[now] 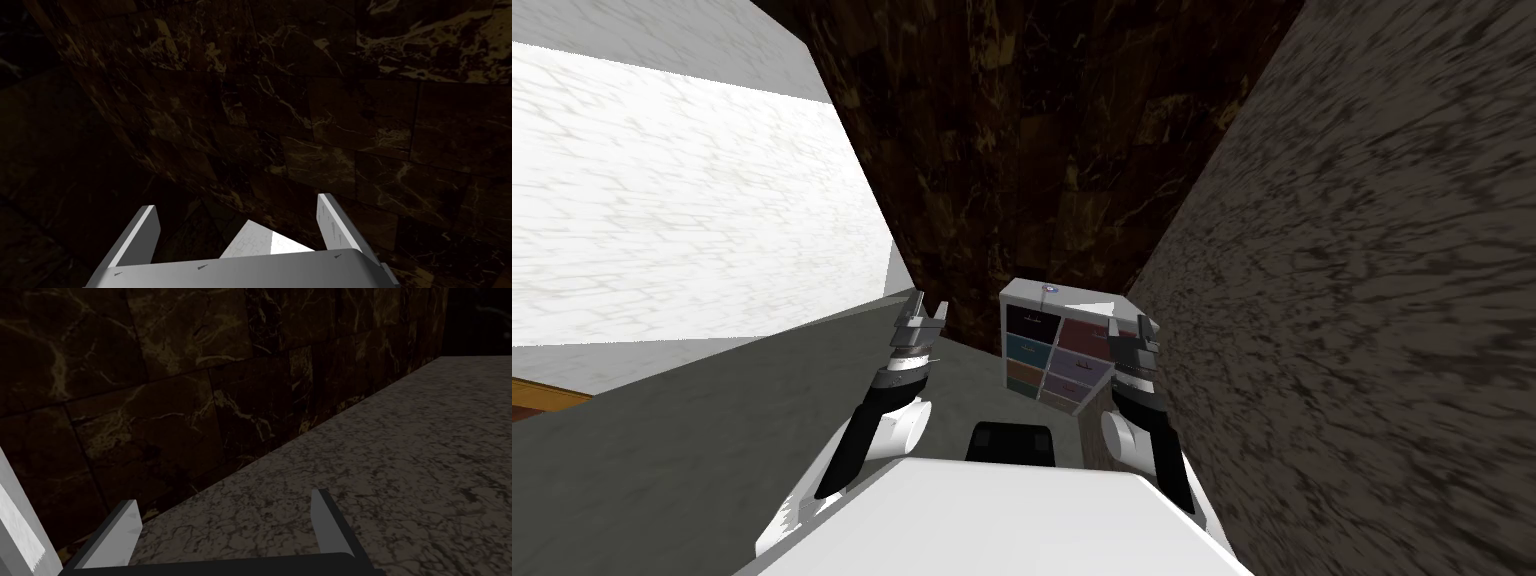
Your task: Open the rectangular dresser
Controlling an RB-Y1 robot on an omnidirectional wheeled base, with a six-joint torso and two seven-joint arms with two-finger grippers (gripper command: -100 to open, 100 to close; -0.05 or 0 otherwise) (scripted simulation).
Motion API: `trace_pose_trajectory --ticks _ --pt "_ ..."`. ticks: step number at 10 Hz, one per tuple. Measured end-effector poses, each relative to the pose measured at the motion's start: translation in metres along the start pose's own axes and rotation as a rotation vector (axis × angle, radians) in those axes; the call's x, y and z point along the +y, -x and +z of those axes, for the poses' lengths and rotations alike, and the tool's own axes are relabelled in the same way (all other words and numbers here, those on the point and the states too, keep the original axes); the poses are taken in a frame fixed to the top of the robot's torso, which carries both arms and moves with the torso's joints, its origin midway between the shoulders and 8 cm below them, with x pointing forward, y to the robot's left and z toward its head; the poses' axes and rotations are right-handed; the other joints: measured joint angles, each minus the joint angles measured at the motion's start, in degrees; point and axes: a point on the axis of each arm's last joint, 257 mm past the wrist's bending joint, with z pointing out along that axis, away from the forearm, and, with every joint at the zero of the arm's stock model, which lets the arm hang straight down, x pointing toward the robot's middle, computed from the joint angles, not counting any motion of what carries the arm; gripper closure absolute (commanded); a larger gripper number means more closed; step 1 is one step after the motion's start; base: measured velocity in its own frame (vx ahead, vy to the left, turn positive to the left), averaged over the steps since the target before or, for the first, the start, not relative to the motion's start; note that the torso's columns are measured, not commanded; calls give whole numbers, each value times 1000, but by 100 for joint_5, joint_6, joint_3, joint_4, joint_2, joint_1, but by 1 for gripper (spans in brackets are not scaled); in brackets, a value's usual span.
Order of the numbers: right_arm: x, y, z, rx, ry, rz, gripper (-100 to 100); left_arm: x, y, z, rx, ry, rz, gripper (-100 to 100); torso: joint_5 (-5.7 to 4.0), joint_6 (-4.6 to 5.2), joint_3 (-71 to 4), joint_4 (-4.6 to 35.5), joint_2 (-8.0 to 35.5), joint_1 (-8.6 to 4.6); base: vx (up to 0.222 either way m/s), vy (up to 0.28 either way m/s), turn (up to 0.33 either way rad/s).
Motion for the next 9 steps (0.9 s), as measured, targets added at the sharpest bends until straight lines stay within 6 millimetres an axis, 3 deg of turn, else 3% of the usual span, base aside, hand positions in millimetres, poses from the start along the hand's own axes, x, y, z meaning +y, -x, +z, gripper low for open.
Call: trace_pose_trajectory --ticks 2,9 --pt "0 0 0 0 0 0 0 0 0 0 0 0 0 0 0 0 -1200 600 597 0 0 0 0" --pt "0 0 0 0 0 0 0 0 0 0 0 0 0 0 0 0 -7073 3537 3539 0 0 0 0"
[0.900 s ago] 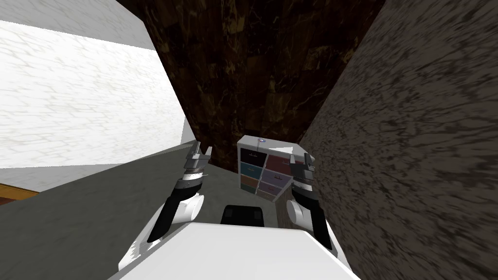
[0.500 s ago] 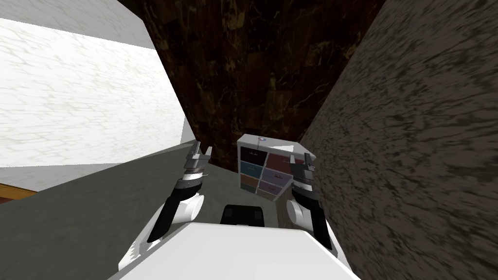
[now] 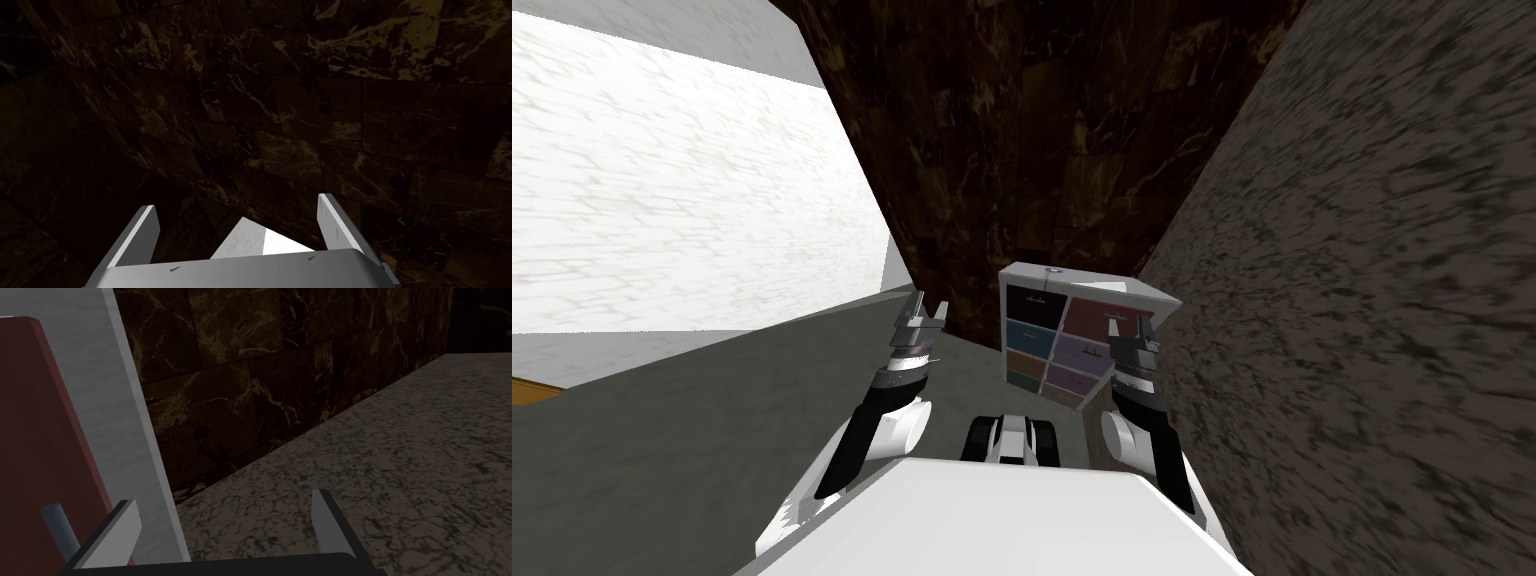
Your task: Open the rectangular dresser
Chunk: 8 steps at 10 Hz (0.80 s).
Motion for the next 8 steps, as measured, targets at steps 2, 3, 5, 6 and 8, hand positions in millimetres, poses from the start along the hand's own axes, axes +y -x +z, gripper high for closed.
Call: trace_pose_trajectory --ticks 2,3,5,6,8 --pt "-1 -2 1 20 -1 -20 -100 0 0 0 0 1 0 0 1 0 -1241 612 616 3 0 21 17" --pt "-2 -4 2 46 -2 -51 -100 0 0 0 0 1 0 0 2 0 -1352 668 671 7 -9 36 23" --pt "-3 -7 4 96 0 -133 -100 0 0 0 0 1 0 0 2 0 -1383 689 688 7 -7 54 28" --pt "-4 -8 5 120 3 -185 -100 0 0 0 0 1 0 0 2 0 -1384 691 690 6 -12 67 39" --pt "-6 -9 9 161 14 -304 -100 0 0 0 0 1 0 0 2 0 -1384 691 689 6 -3 83 46"
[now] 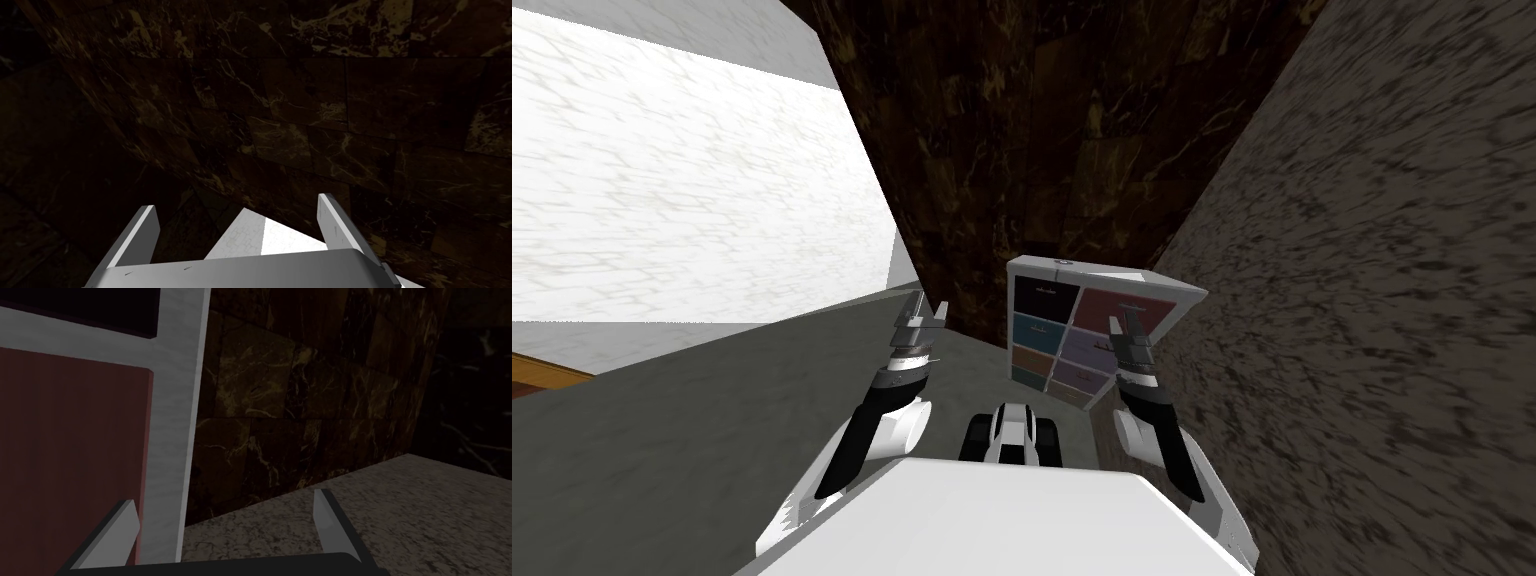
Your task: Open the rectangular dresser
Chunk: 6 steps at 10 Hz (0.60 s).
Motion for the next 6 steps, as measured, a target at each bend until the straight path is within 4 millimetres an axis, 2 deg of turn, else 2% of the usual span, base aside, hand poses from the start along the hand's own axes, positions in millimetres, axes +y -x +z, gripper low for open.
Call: trace_pose_trajectory --ticks 6 --pt "-5 4 10 70 25 -320 -100 0 0 0 0 0 0 0 -2 0 -3 -1 -4 -6 -7 60 31"
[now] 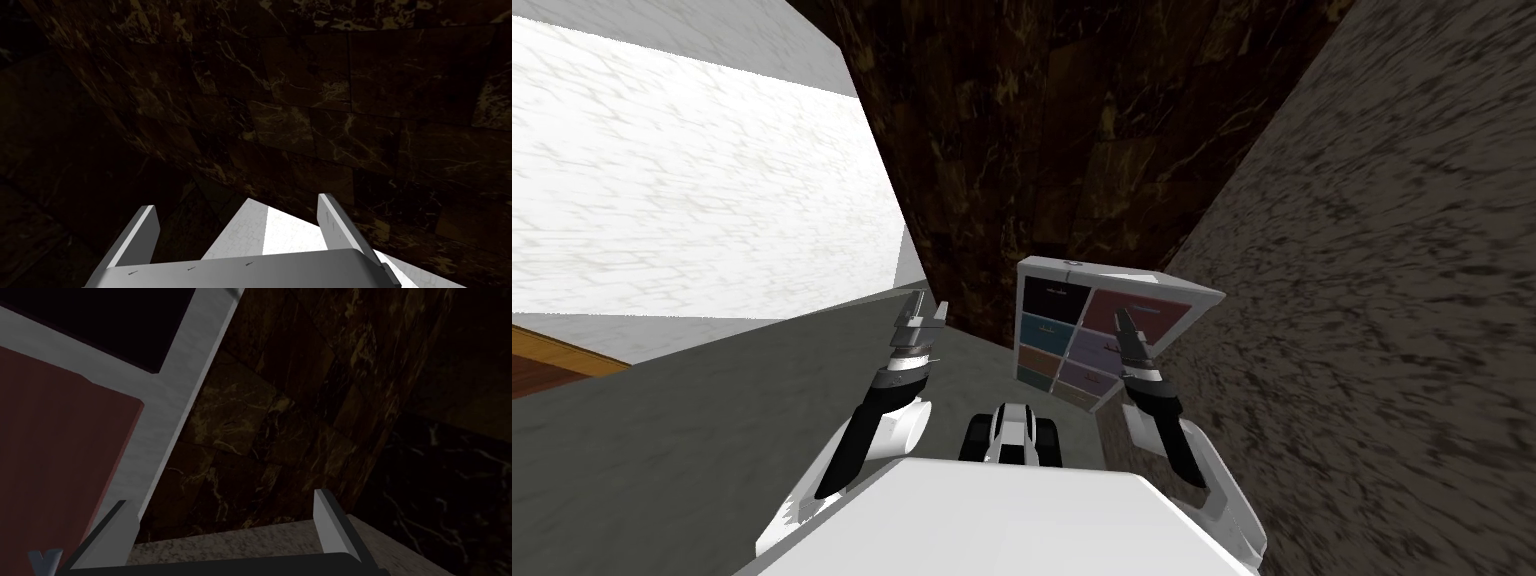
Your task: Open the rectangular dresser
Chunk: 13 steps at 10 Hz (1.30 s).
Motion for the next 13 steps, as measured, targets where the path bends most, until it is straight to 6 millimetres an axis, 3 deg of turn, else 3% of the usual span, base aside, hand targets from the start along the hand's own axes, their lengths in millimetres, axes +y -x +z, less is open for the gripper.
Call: trace_pose_trajectory --ticks 13 --pt "-24 12 13 100 21 -619 -100 0 0 0 0 0 0 0 0 1 3 2 5 -3 -4 61 35"
